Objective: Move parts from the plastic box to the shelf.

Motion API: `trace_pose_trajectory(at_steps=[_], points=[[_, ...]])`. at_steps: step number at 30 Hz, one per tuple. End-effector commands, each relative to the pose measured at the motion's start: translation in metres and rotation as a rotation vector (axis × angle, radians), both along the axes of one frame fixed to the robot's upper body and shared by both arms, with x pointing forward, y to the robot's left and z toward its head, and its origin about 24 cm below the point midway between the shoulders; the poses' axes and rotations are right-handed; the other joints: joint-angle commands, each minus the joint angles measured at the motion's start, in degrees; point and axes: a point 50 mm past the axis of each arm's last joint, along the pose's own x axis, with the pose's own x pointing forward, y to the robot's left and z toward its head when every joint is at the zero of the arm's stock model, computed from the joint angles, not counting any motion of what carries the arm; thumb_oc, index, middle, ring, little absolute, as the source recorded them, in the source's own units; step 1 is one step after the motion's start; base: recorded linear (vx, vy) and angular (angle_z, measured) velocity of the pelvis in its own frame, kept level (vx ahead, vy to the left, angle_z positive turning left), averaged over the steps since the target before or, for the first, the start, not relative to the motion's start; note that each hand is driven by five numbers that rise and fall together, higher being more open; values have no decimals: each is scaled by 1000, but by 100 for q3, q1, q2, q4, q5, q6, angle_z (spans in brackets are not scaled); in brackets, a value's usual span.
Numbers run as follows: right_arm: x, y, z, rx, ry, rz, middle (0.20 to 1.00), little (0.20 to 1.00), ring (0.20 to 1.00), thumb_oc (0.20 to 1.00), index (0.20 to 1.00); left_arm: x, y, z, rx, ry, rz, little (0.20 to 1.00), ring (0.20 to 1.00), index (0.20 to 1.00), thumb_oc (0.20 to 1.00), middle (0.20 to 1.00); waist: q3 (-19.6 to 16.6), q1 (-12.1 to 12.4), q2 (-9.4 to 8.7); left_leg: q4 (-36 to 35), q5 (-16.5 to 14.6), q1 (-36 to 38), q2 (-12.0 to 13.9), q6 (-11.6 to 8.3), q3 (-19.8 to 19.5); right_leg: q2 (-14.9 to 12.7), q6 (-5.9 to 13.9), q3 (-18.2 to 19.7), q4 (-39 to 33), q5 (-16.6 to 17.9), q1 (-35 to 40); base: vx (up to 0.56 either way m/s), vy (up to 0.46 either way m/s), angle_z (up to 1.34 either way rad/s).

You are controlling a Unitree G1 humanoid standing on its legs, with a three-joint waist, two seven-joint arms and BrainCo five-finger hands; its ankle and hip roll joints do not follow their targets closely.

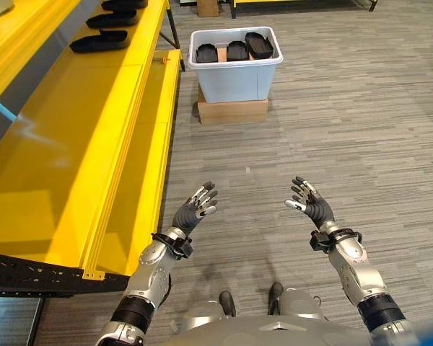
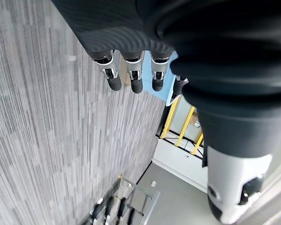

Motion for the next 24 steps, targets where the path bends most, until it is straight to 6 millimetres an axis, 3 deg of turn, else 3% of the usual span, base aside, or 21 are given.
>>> trace_pose_trajectory(at_steps=[1, 2, 5, 8, 10, 14, 17, 20, 24], points=[[13, 8, 22, 3, -136, 25, 1000, 1000, 1000, 1000, 1000, 3, 8, 16, 74, -114, 13, 1000, 1000, 1000, 1000, 1000, -170, 182, -60, 37, -352, -79, -26, -2, -25, -347, 496, -178, 514, 386, 8, 53, 83, -18], [13, 8, 23, 2, -136, 27, 1000, 1000, 1000, 1000, 1000, 3, 9, 16, 74, -112, 17, 1000, 1000, 1000, 1000, 1000, -159, 179, -63, 33, -359, -69, -29, -9, -26, -332, 494, -194, 462, 397, -9, 124, 16, -27], [10, 4, 22, -28, -127, 2, 1000, 1000, 1000, 1000, 1000, 2, 12, 18, 66, -110, 31, 1000, 1000, 1000, 1000, 1000, -74, 55, -228, 52, -506, 71, -159, -94, -158, -37, 558, -118, -981, 764, -187, 182, -72, 3], [9, -1, 19, 11, -104, -26, 1000, 1000, 1000, 1000, 1000, 0, 9, 15, 105, -104, 28, 1000, 1000, 1000, 1000, 1000, 2, 3, -335, 118, -645, 196, -253, -114, -293, -91, 724, 9, -1818, 1324, -393, 296, -110, 38], [6, -5, 18, -16, -111, -53, 1000, 1000, 1000, 1000, 1000, -6, 9, 11, 206, -113, 31, 1000, 1000, 1000, 1000, 1000, 63, -30, -349, 120, -720, 332, -265, -108, -370, -100, 785, 29, -1987, 1479, -556, 375, -93, 30], [1, -18, 12, -85, -88, -144, 1000, 1000, 1000, 1000, 1000, -4, 3, 8, 150, -93, 40, 1000, 1000, 1000, 1000, 1000, 0, -220, -392, 346, -904, 321, -337, -44, -670, -22, 736, 538, -2121, 1485, -456, 332, -75, 52], [1, -23, 11, -132, -91, -162, 1000, 1000, 1000, 1000, 1000, -6, 3, 8, 172, -103, 28, 1000, 1000, 1000, 1000, 1000, -48, -217, -413, 578, -999, 249, -326, -36, -597, -42, 671, 487, -1965, 1309, -371, 273, -92, 86], [1, -32, 11, -148, -87, -200, 1000, 1000, 1000, 1000, 1000, -8, 4, 11, 174, -140, 20, 1000, 1000, 1000, 1000, 1000, -121, -219, -361, 907, -1179, 221, -225, -85, -542, -5, 474, 383, -1624, 908, -346, 329, -133, 5], [2, -36, 12, -163, -89, -219, 1000, 1000, 1000, 1000, 1000, -8, 10, 13, 63, -122, 126, 1000, 1000, 1000, 1000, 1000, -225, -244, -304, 1199, -1412, 368, -46, -200, -365, -10, 301, 208, -1268, 592, -352, 340, -141, 16]])
